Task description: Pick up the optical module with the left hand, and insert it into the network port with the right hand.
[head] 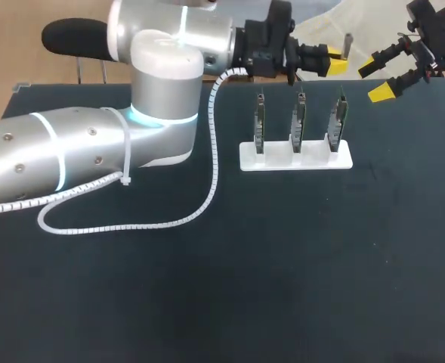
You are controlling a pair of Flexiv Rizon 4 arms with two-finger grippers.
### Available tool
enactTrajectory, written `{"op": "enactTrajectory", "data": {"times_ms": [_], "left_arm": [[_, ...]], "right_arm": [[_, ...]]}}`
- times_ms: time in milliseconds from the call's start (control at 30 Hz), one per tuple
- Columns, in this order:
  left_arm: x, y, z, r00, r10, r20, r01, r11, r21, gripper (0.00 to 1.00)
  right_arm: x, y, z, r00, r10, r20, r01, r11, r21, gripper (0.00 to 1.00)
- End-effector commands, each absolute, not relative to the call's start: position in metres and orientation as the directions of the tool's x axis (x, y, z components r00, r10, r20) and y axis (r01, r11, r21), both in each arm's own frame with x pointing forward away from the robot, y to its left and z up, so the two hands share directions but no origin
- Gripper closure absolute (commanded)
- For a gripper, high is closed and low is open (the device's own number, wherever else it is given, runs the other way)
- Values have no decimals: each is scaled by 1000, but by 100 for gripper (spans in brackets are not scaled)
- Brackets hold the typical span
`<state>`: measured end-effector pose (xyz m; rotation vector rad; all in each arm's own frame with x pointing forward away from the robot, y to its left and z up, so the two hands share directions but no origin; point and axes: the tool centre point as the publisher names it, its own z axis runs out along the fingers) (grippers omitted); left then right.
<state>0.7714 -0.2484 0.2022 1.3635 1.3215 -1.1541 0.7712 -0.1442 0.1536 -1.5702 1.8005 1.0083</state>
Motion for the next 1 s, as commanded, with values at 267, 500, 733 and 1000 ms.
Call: {"op": "enactTrajectory", "data": {"times_ms": [267,500,733,1000], "left_arm": [[780,-256,188,-23,186,-982,998,-56,-34,100],[780,-260,184,-33,186,-982,997,-56,-44,100],[778,-261,181,-55,192,-980,997,-39,-64,100],[773,-260,180,-74,194,-978,997,-12,-78,100]], "right_arm": [[772,-144,154,-174,-576,-798,-982,39,186,0],[772,-144,154,-174,-576,-798,-982,39,186,0],[772,-144,154,-174,-576,-798,-982,39,186,0],[772,-144,154,-174,-576,-798,-982,39,186,0]]}}
